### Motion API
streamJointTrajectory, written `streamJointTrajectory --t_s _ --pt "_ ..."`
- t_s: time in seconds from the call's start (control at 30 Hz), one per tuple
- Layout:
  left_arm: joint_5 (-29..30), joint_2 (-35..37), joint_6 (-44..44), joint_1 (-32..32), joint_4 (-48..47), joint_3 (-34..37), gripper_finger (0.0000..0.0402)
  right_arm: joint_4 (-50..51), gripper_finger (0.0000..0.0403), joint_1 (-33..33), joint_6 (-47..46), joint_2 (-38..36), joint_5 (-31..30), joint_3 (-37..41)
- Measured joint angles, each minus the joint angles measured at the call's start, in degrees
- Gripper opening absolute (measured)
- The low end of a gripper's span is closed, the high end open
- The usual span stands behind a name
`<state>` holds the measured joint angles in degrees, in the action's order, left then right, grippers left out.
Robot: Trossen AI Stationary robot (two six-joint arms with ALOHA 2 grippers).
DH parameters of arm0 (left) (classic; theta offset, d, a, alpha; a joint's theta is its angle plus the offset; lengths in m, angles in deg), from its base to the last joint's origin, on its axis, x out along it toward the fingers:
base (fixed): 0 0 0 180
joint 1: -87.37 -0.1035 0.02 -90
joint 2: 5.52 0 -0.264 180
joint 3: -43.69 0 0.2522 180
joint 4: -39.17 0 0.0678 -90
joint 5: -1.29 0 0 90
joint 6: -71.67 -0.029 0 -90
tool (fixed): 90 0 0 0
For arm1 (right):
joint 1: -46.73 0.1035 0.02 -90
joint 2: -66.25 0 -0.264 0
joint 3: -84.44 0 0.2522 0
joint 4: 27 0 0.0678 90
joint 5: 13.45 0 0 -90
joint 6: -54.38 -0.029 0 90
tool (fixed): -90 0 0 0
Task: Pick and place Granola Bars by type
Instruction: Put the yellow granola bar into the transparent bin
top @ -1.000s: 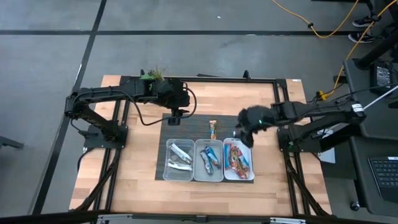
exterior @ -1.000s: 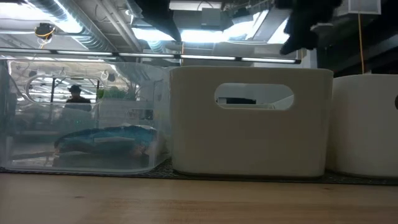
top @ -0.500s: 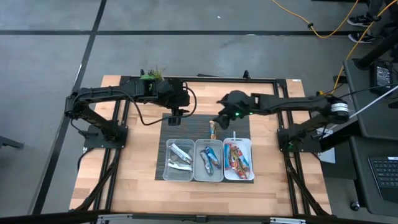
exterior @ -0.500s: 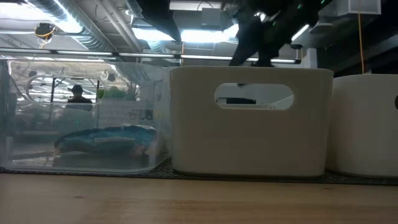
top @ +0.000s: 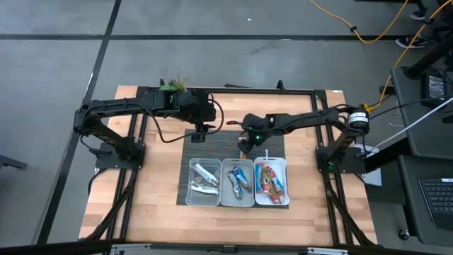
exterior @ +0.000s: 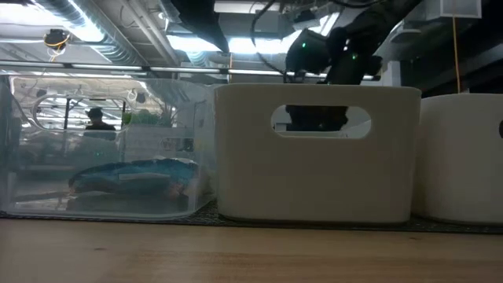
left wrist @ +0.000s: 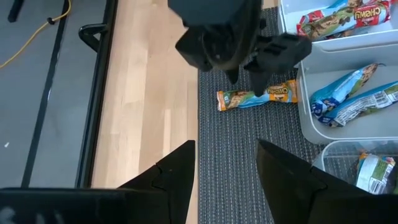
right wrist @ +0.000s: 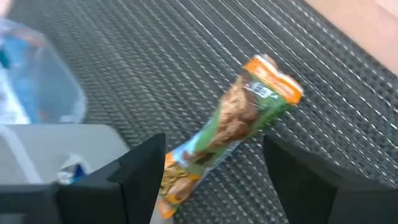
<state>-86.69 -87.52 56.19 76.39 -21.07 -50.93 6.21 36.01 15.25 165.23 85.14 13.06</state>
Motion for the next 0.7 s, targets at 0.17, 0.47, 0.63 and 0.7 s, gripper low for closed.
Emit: streamJointTrajectory --t_s 0.17,0.47,0.63,0.7 --pt "0.0 0.0 -0.3 0.0 0.0 0.0 0.0158 0.0 0.0271 0.0 -1.4 2.8 -0.6 0.0" --pt "-0.1 0.0 -1.3 0.0 0.0 0.0 0.0157 -1.6 0.0266 0.0 -2.2 4.8 -1.3 -0.1" --pt "-0.1 0.0 -1.3 0.0 0.0 0.0 0.0157 -1.3 0.0213 -0.1 -0.8 4.8 -1.5 -0.8" --pt "-0.1 0.0 -1.3 0.0 0.0 0.0 0.0157 -1.1 0.018 -0.1 0.4 4.8 -1.5 -1.4"
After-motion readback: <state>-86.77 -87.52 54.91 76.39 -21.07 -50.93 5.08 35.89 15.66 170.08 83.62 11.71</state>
